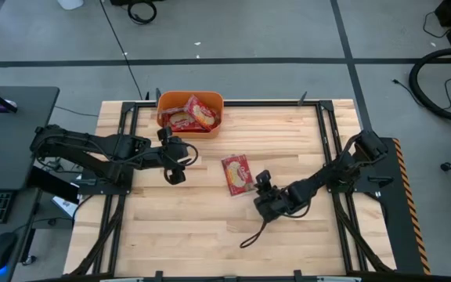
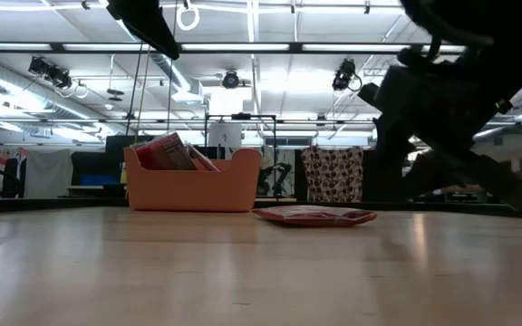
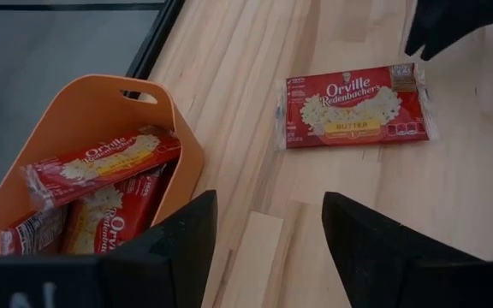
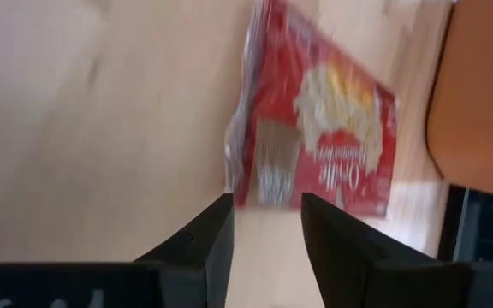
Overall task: Sort popcorn bags into baskets
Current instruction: Put the popcorn bag into the orange bin
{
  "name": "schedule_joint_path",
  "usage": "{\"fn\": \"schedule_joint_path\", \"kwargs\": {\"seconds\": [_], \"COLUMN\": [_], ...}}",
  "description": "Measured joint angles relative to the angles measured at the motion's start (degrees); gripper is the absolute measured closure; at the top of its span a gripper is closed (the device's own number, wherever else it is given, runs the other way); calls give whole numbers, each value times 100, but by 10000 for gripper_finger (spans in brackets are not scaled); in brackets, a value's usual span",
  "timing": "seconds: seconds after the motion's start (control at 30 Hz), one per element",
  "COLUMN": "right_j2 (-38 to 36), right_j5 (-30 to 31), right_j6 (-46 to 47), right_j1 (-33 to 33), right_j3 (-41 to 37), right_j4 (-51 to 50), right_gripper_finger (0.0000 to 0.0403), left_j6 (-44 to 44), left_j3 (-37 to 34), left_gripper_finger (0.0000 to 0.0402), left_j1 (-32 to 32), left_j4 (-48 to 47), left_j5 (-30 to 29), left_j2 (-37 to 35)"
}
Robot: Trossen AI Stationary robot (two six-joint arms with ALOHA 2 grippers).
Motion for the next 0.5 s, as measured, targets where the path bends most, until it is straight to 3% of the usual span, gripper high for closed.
{"fn": "schedule_joint_path", "kwargs": {"seconds": [0.27, 0.5], "right_j2": [0, 0], "right_j5": [-246, -612], "right_j6": [-455, -1763], "right_j1": [-243, -528], "right_j3": [-4, -141], "right_j4": [-265, 764], "right_gripper_finger": [199, 175], "left_j6": [4, 7], "left_j3": [-2, -2], "left_gripper_finger": [186, 186], "left_j1": [0, 0], "left_j4": [2, 2], "left_j5": [-2, -2], "left_j2": [0, 1]}}
